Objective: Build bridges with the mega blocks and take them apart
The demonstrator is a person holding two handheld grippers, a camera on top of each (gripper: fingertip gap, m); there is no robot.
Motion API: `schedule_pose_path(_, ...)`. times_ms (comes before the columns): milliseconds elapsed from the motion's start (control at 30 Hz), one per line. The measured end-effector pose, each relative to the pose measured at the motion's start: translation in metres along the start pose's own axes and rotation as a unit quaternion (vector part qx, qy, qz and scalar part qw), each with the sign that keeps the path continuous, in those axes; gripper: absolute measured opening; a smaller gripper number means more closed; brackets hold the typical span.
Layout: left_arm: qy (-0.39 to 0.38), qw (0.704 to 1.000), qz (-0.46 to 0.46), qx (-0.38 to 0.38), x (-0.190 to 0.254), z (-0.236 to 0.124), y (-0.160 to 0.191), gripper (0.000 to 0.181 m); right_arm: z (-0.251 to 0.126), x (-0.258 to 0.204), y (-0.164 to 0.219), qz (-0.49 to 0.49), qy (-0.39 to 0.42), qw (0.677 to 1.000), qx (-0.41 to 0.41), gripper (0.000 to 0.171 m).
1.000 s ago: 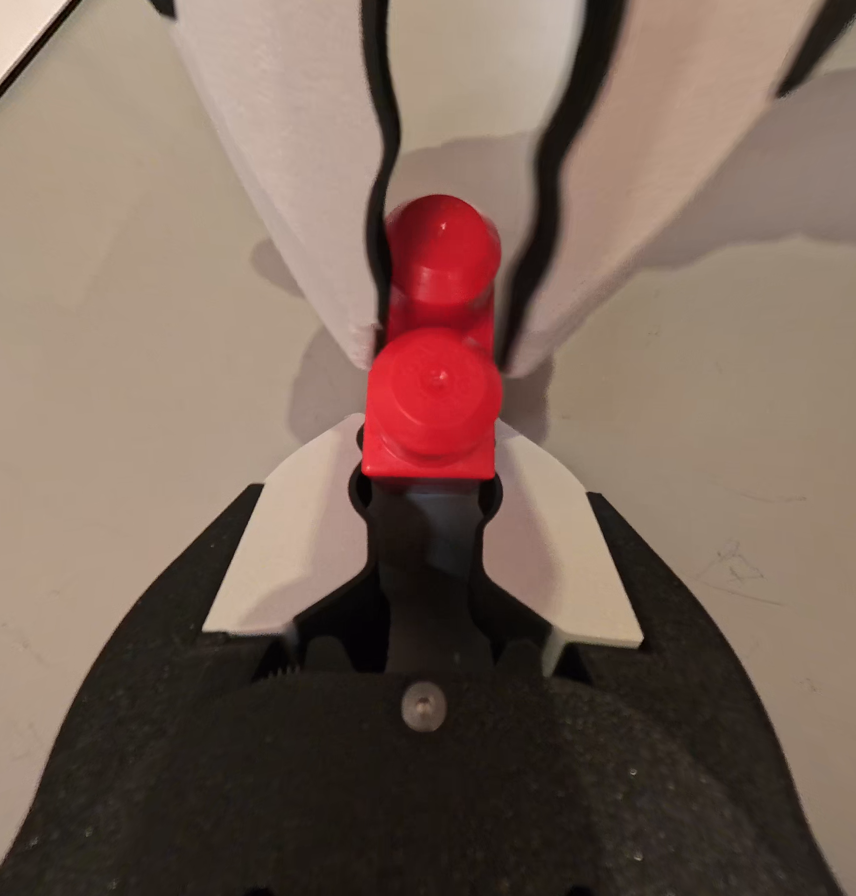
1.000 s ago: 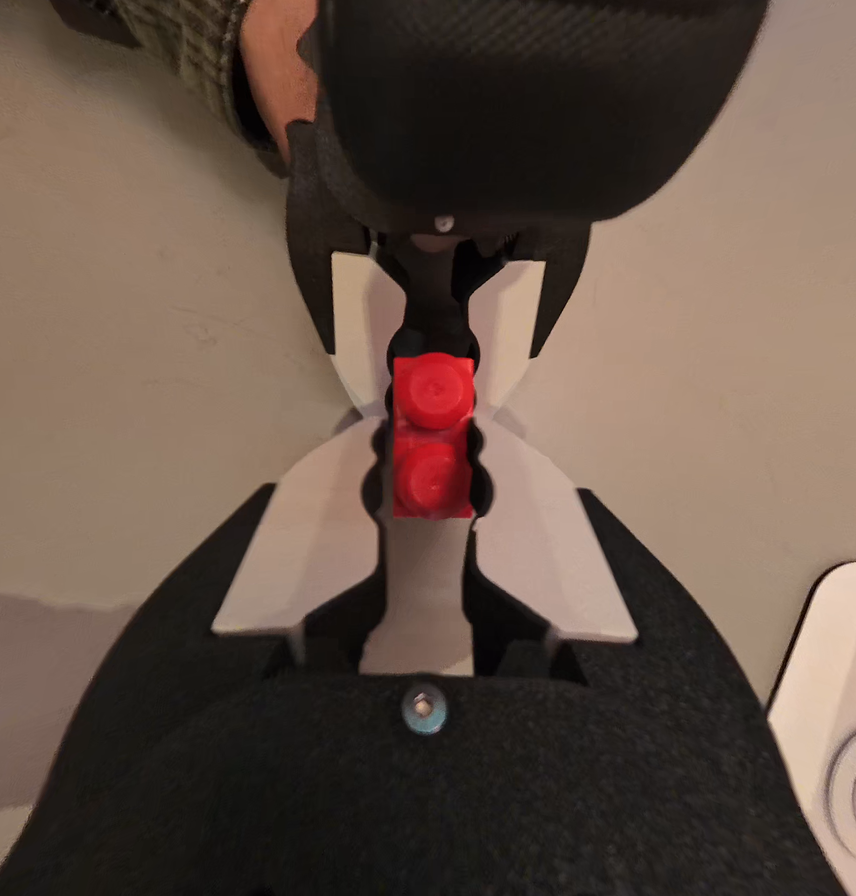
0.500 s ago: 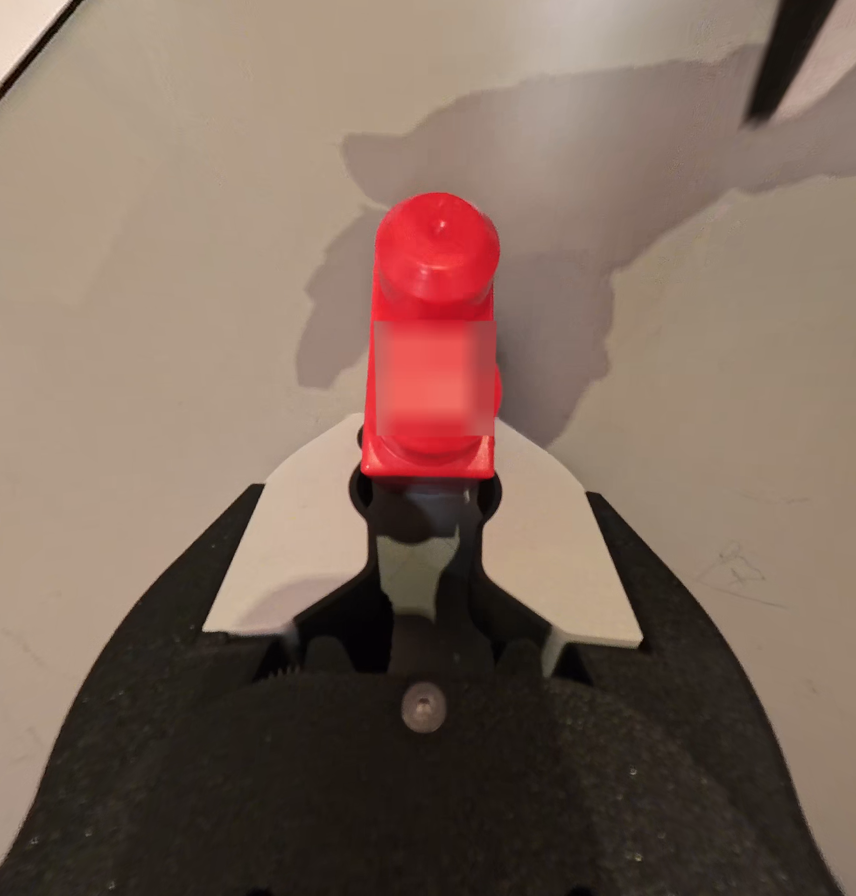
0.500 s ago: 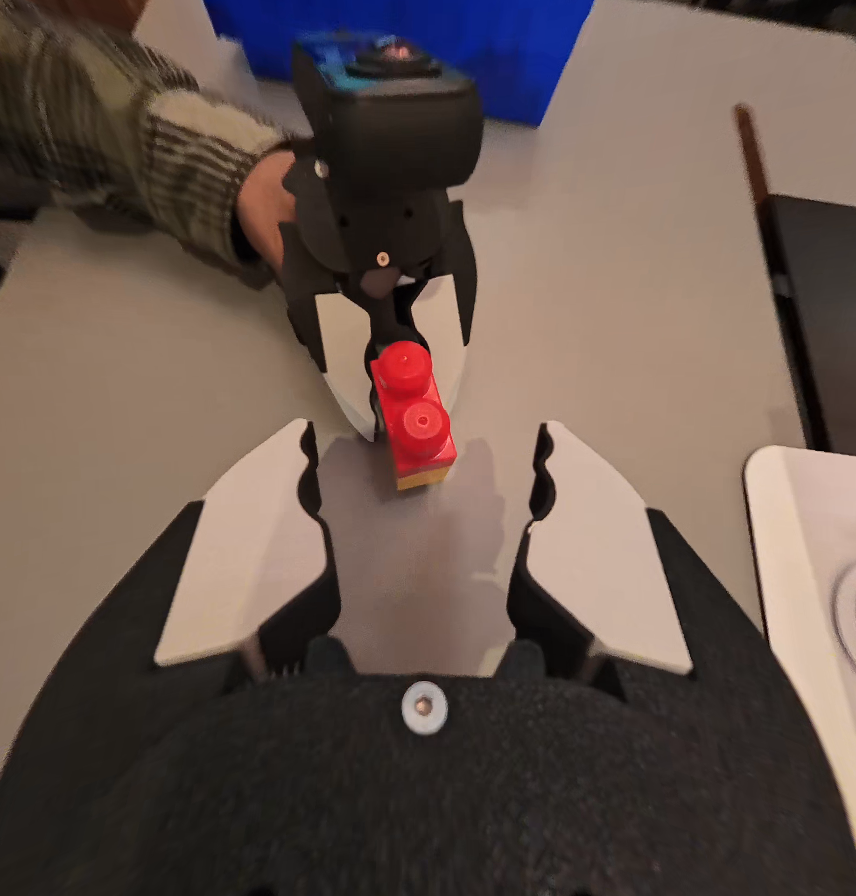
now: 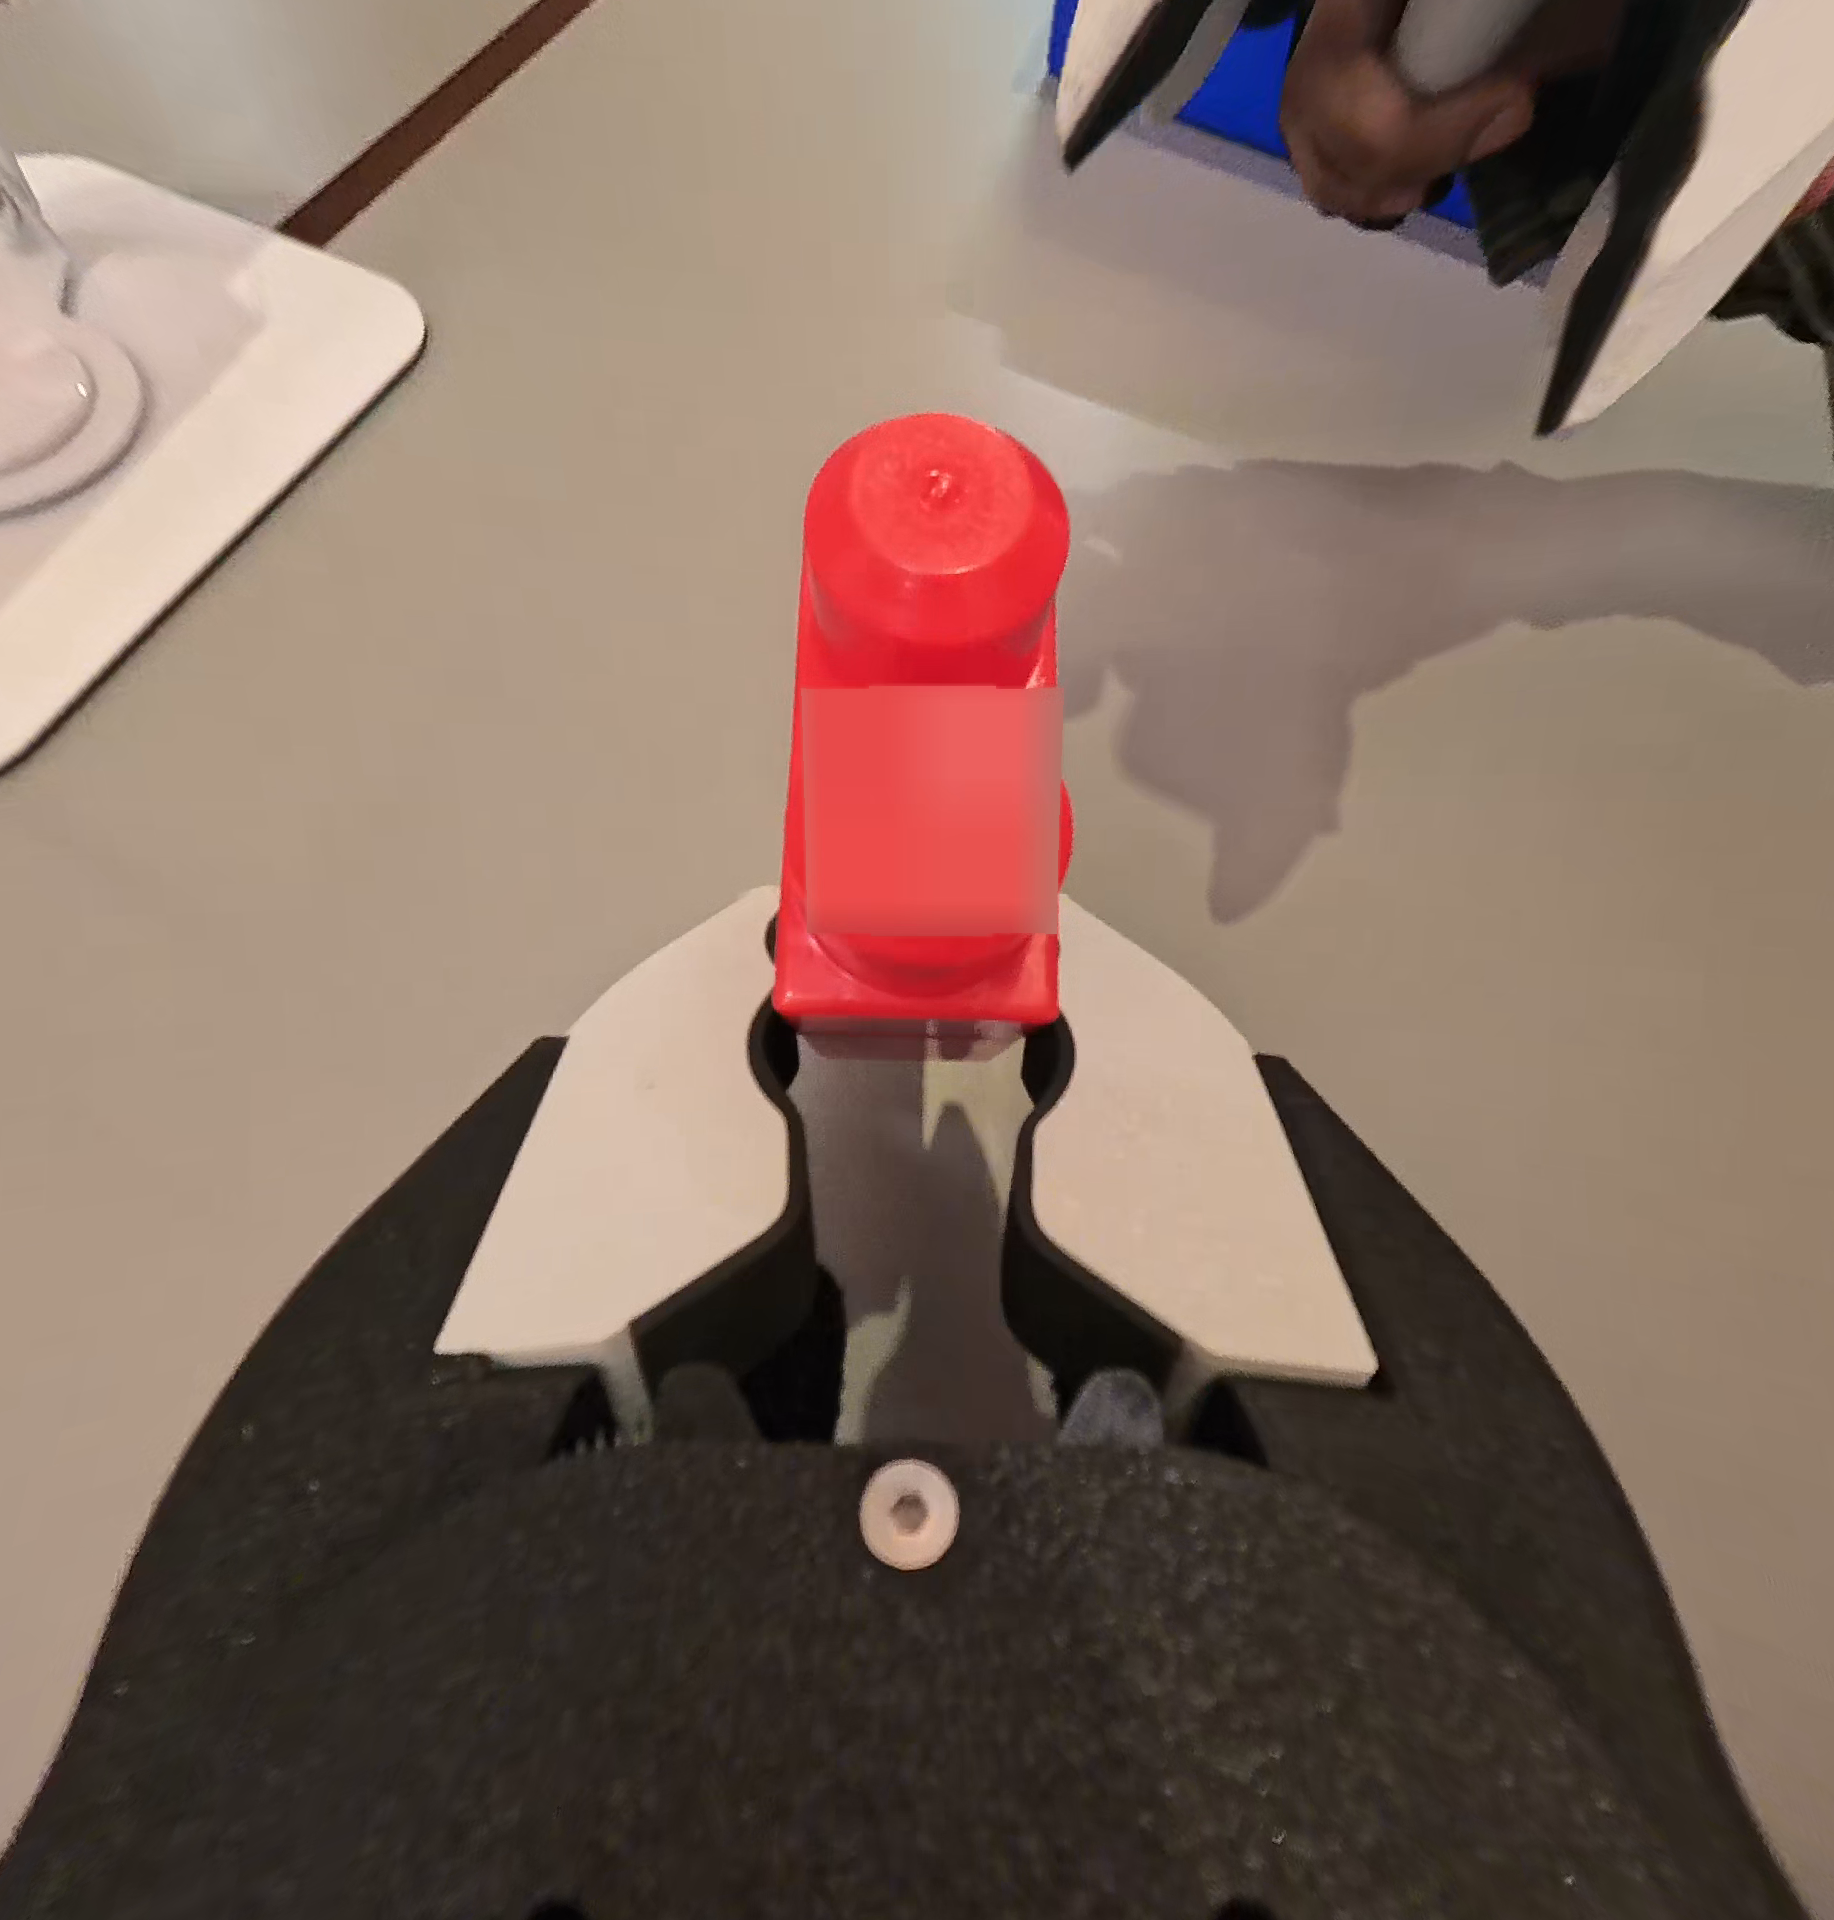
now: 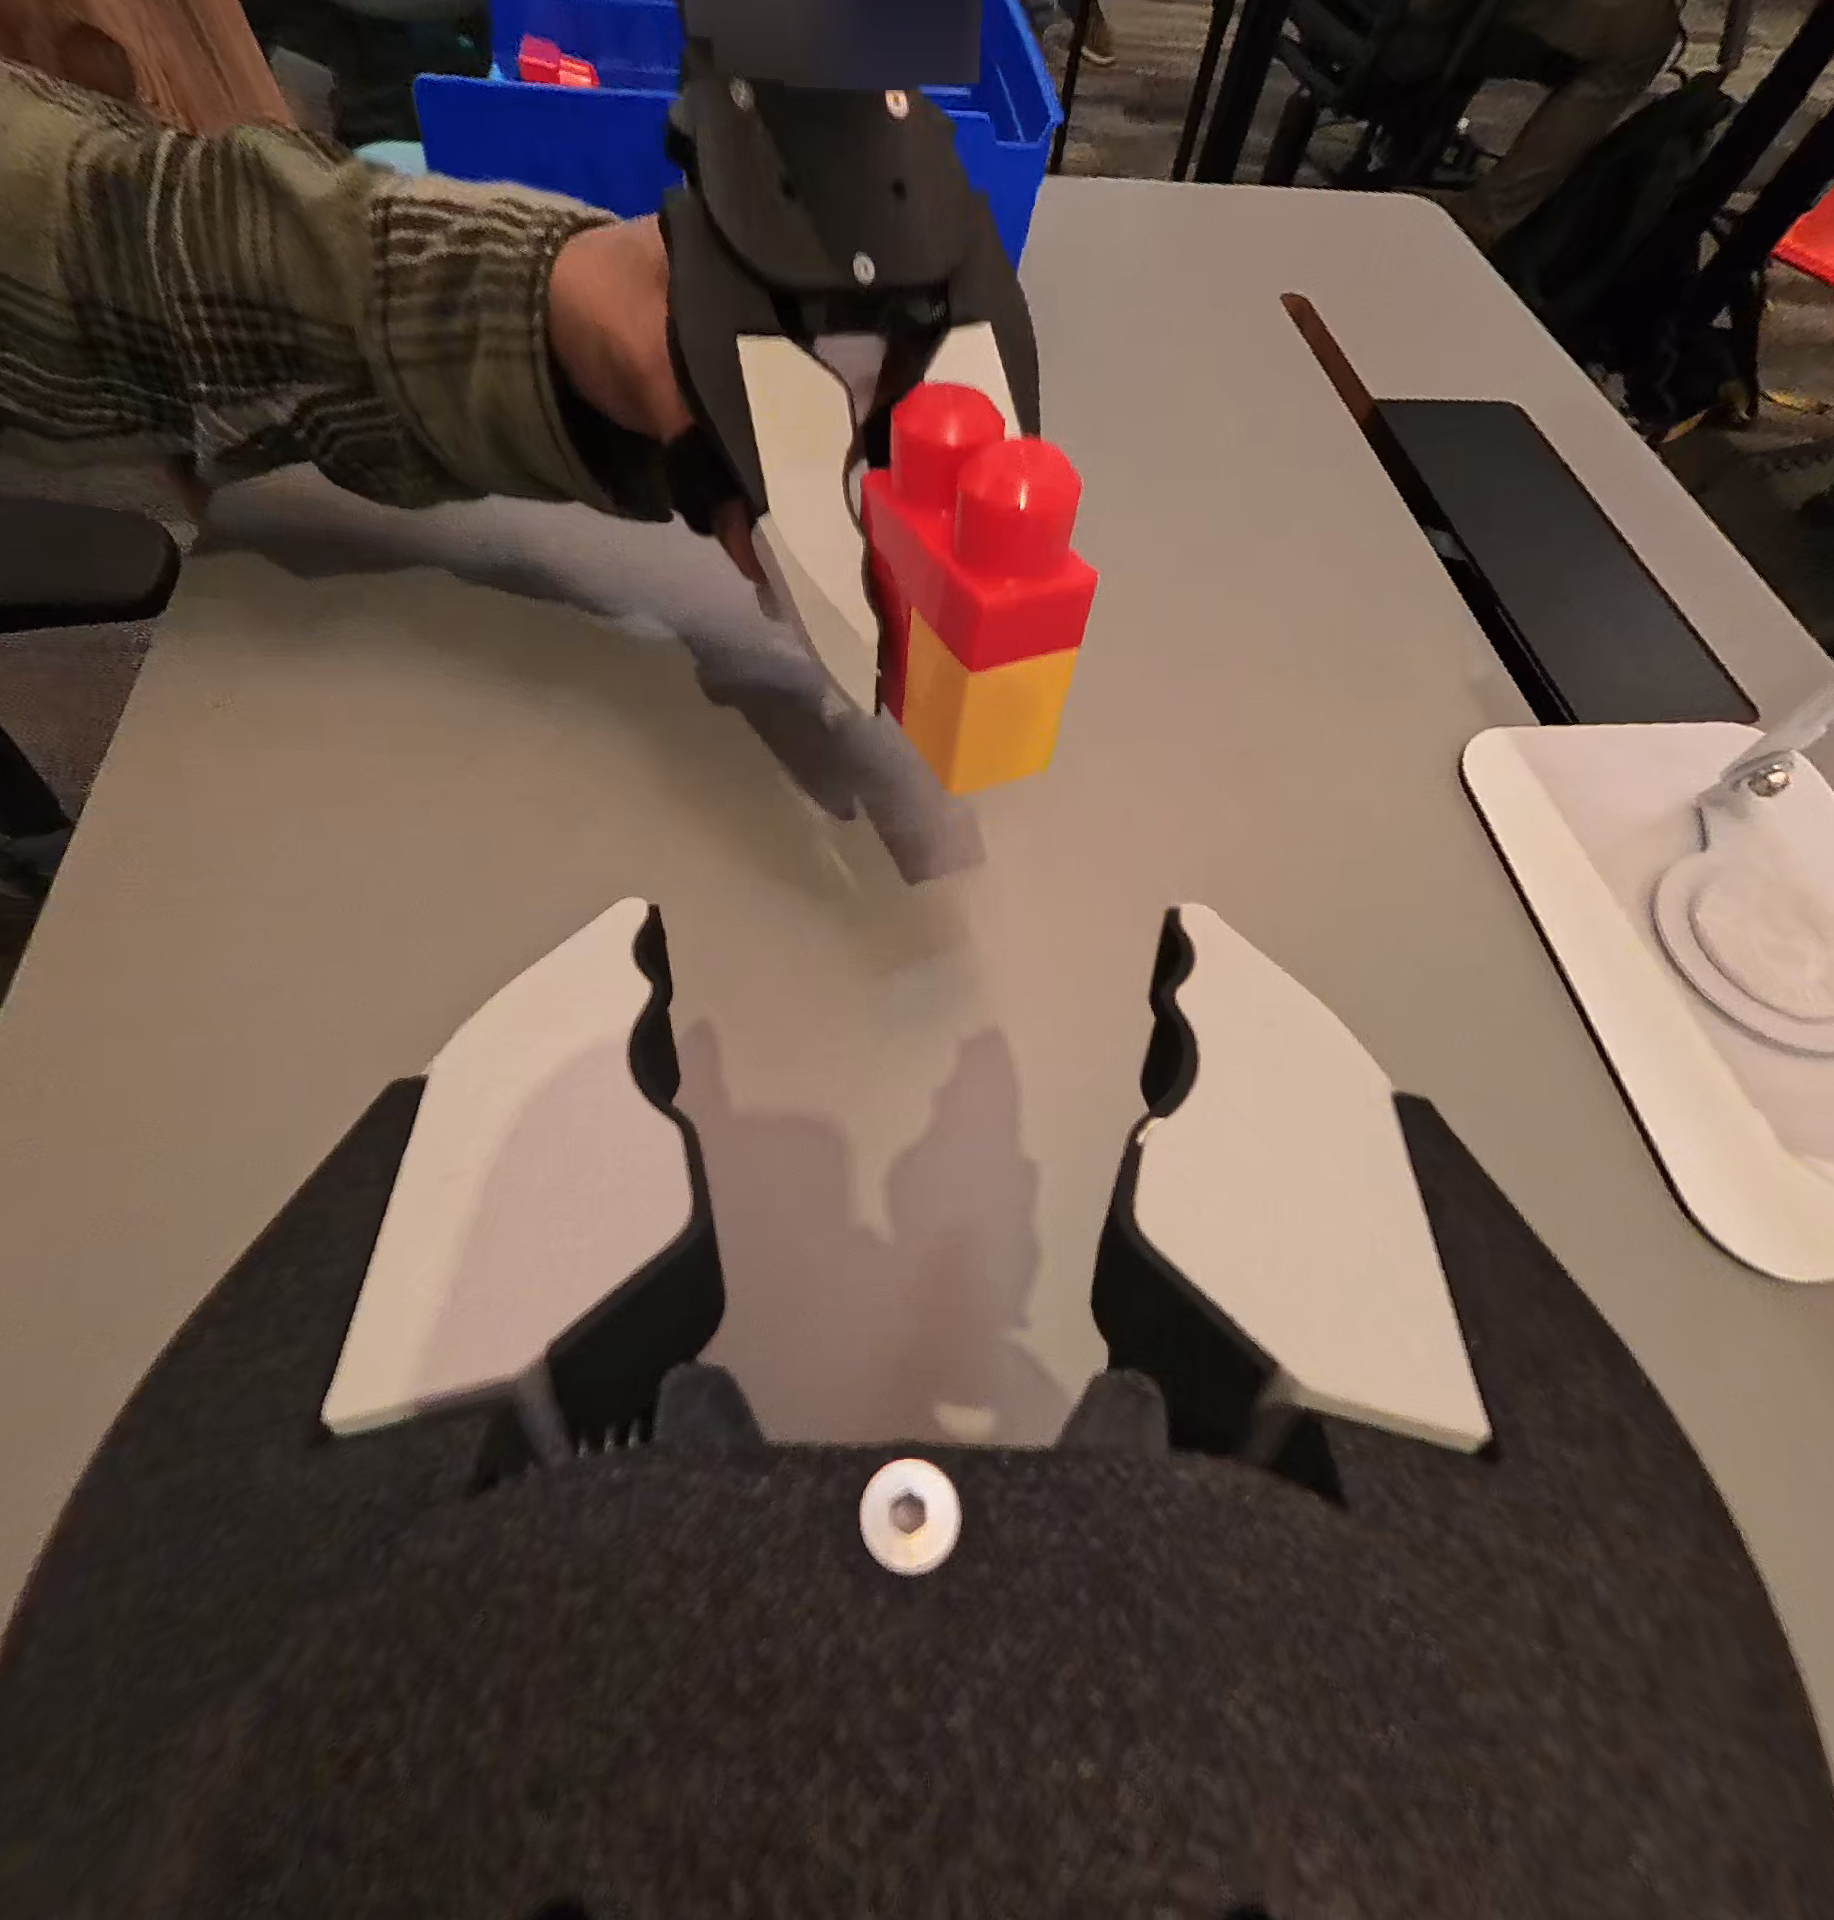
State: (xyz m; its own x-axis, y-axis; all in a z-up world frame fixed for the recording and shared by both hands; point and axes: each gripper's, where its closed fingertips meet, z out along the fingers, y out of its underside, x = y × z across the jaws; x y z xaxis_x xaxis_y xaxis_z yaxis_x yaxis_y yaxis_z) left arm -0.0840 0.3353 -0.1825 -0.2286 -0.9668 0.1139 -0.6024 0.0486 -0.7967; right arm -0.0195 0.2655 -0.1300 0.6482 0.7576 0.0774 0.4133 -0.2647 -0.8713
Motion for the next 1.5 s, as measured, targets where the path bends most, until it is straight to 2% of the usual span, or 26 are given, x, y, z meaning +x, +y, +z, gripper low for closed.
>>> schedule_pose_path(300,0.005,1.0,0.017,0.017,0.013,-0.016,-0.038,0.04,-0.016,-0.002,0.002,0.006,0.013,1.0,0.004,0.088)
schedule_pose_path(733,0.018,0.999,0.048,0.003,0.031,-0.013,-0.053,0.04,-0.024,0.006,-0.015,-0.028,0.019,0.999,-0.02,0.088)
schedule_pose_path(1200,0.028,0.997,0.073,-0.017,0.043,-0.002,-0.059,0.041,0.001,0.006,-0.05,-0.081,-0.031,0.994,-0.07,0.078)
schedule_pose_path(1500,0.033,0.996,0.08,-0.025,0.047,0.001,-0.056,0.041,0.021,-0.002,-0.05,-0.09,-0.079,0.988,-0.102,0.065)
